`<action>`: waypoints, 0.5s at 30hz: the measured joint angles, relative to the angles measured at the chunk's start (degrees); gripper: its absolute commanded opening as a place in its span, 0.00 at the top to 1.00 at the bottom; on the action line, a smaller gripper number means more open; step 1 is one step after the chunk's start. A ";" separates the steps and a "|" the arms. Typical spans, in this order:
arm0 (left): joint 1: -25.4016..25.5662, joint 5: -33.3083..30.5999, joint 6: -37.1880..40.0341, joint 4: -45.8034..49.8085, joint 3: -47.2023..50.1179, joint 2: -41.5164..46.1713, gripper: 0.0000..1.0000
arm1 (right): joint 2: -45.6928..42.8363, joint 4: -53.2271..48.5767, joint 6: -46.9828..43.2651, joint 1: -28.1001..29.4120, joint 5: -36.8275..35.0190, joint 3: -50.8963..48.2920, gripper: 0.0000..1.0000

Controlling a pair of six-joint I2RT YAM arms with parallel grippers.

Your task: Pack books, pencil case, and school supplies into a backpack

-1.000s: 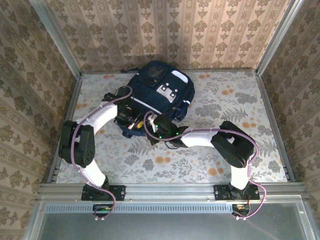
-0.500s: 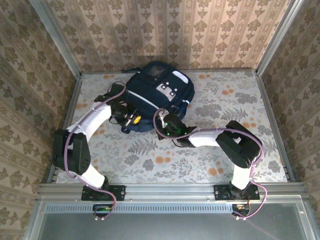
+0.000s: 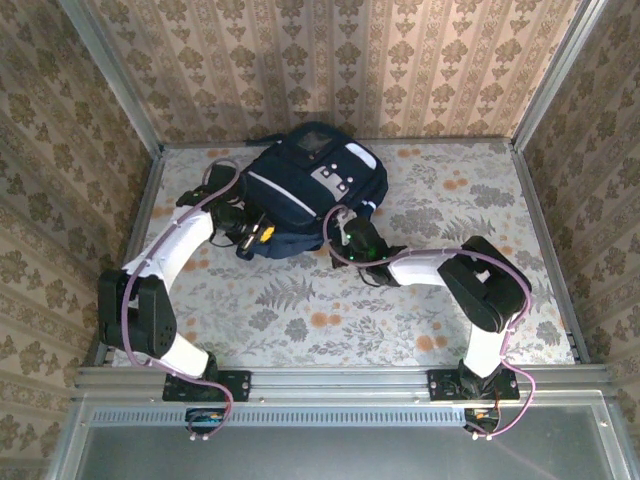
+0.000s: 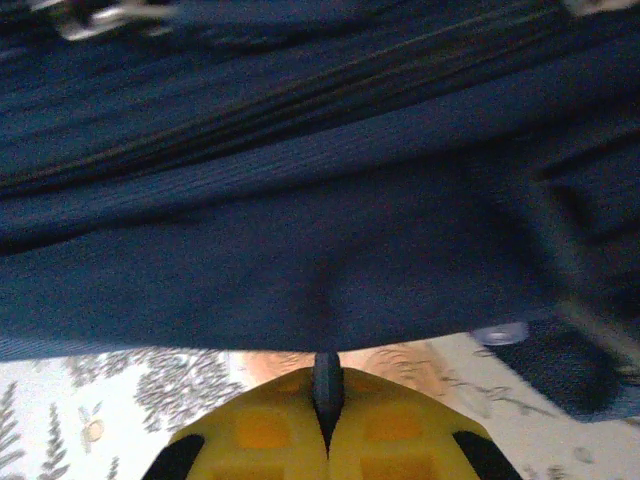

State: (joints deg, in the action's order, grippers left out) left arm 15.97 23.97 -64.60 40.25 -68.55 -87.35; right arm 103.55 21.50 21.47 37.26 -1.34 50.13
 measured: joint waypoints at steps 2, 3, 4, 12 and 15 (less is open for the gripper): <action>0.00 0.04 0.13 -0.42 0.52 0.22 1.00 | 0.00 -0.48 1.20 -1.53 0.02 0.00 1.00; 0.00 0.07 0.13 -0.59 0.81 0.24 1.00 | 0.02 -0.74 1.60 -2.14 0.02 0.00 1.00; 0.00 0.20 0.13 -0.92 1.22 0.33 1.00 | 0.02 -1.07 2.12 -2.73 0.04 0.00 1.00; 2.16 -0.50 1.36 -2.19 2.32 0.46 1.00 | -0.17 -2.56 4.59 -4.02 -0.11 -0.28 0.47; 5.86 -0.68 2.64 -2.27 1.57 -0.39 1.00 | -4.46 -0.11 5.77 -4.11 -0.66 -5.70 0.32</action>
State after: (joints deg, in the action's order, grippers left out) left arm 21.82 23.29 -61.95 37.98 -66.98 -87.74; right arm 99.09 21.39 27.24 33.15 -2.00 44.42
